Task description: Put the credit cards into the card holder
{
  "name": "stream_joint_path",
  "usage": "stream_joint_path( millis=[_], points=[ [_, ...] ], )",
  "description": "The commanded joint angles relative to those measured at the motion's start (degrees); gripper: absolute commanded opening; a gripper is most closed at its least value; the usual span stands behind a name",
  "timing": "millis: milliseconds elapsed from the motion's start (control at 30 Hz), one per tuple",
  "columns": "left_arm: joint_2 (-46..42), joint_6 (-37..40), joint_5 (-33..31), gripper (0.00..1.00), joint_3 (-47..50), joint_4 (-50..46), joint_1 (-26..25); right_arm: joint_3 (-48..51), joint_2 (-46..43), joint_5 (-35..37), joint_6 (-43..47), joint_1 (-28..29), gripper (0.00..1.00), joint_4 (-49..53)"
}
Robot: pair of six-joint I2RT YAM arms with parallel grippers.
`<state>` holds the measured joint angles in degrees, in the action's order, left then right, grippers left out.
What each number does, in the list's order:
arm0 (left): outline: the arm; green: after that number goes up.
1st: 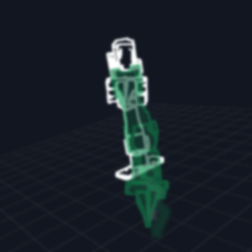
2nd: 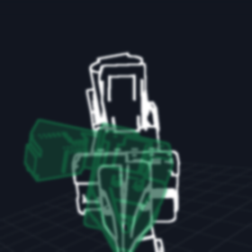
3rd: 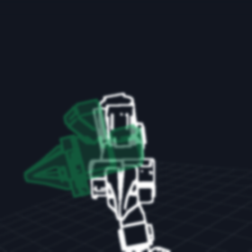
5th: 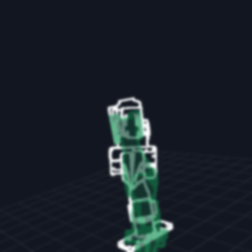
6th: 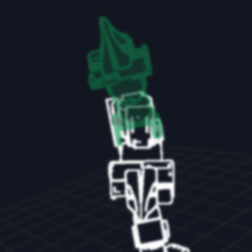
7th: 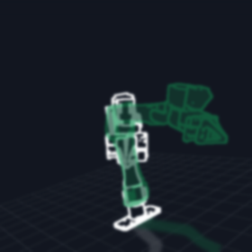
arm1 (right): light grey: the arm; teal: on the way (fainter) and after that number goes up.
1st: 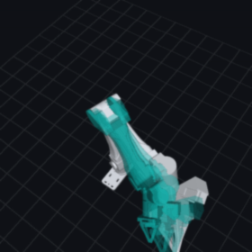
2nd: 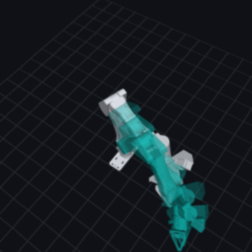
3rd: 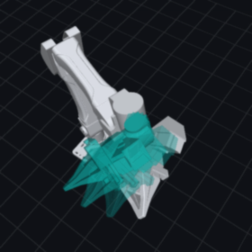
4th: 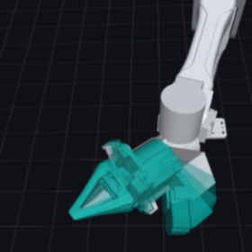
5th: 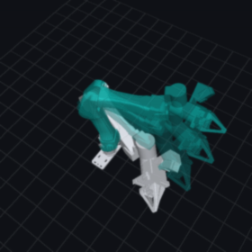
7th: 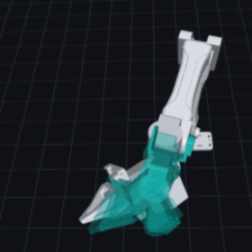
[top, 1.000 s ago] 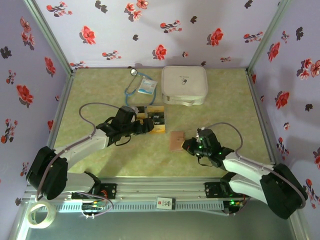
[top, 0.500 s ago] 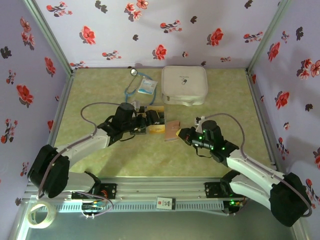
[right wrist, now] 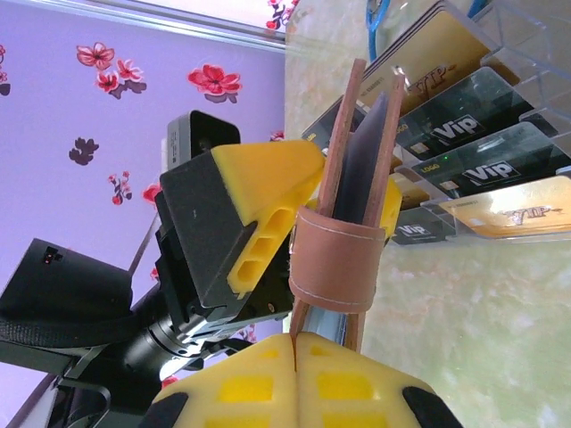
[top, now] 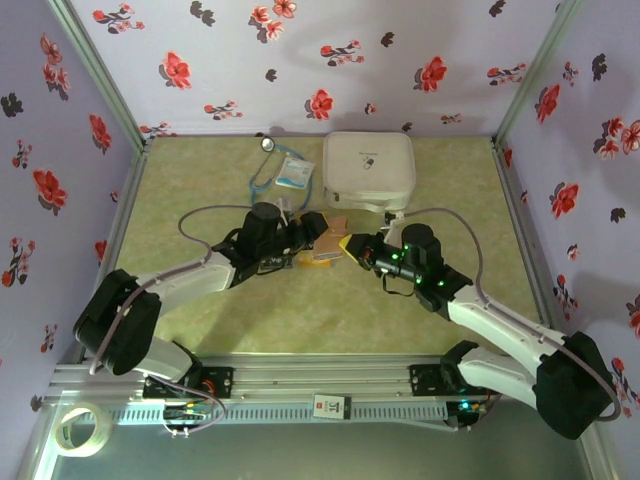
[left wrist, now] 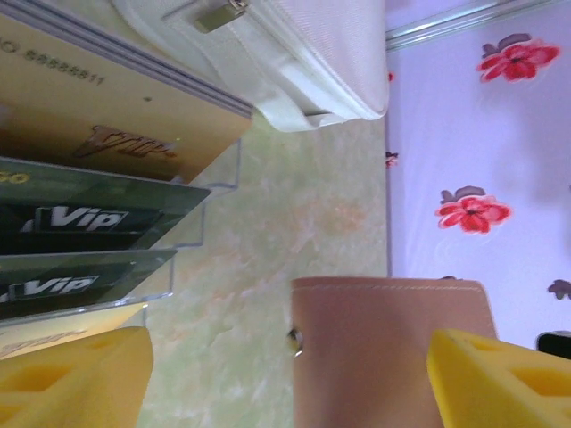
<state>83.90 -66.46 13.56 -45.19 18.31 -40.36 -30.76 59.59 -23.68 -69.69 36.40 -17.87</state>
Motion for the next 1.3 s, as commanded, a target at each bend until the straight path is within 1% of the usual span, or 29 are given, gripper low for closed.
stream_joint_path(
  millis=[0, 133, 400, 633, 733, 767, 800, 867, 900, 933, 1000, 1033, 1133, 1267],
  points=[
    [0.8, -3.0, 0.5, 0.75, -1.4, 6.1, -0.6, -1.0, 0.8, -0.8, -1.0, 0.6, 0.0, -3.0],
    [0.6, -3.3, 0.5, 0.67, -1.0, 7.9, -0.6, 0.5, 0.9, -0.3, -1.3, 0.6, 0.0, -3.8],
    [0.7, -4.9, 0.5, 0.43, 1.2, 13.6, -0.6, 2.6, 1.5, 0.2, -1.7, 0.6, 0.0, -5.2],
    [0.8, -4.6, 0.8, 0.33, 1.3, 13.7, -0.6, 3.0, 2.3, 0.6, -1.4, 0.5, 0.0, -5.3],
    [0.6, -3.8, 0.8, 0.26, 1.7, 13.6, -0.6, 2.6, 2.3, 0.4, -0.1, 0.1, 0.0, -3.5],
    [0.5, -3.2, 0.7, 0.24, 1.7, 13.2, -0.6, 2.0, 1.7, 0.4, 1.9, -0.3, 0.13, -0.5],
    [0.3, -2.2, 0.8, 0.22, 1.8, 12.7, -0.6, 0.5, 0.3, 1.3, 4.8, -0.6, 0.32, 5.0],
    [0.0, -0.2, 0.7, 0.16, 1.7, 10.7, -0.6, -2.6, -2.6, 5.9, 11.1, -0.6, 0.57, 16.7],
    [-0.1, 0.7, 0.8, 0.13, 1.7, 10.0, -0.6, -4.3, -3.7, 8.2, 14.7, -0.6, 0.64, 22.4],
    [-0.1, 1.2, 0.8, 0.1, 1.7, 9.2, -0.6, -6.3, -4.2, 10.0, 18.0, -0.6, 0.69, 27.5],
    [0.1, 1.5, 0.7, 0.05, 1.8, 8.9, -0.6, -9.3, -4.0, 12.0, 22.4, -0.6, 0.75, 33.3],
    [0.3, 1.4, 0.8, 0.05, 1.9, 8.9, -0.6, -10.7, -3.3, 12.6, 23.8, -0.5, 0.77, 35.0],
    [0.5, 0.7, 1.0, 0.05, 1.8, 9.6, -0.6, -14.2, -0.1, 15.0, 27.1, 1.0, 0.8, 37.6],
    [0.7, -0.7, 1.0, 0.05, 1.7, 10.5, -0.6, -19.6, 4.8, 20.6, 30.9, 5.3, 0.81, 40.1]
  ],
)
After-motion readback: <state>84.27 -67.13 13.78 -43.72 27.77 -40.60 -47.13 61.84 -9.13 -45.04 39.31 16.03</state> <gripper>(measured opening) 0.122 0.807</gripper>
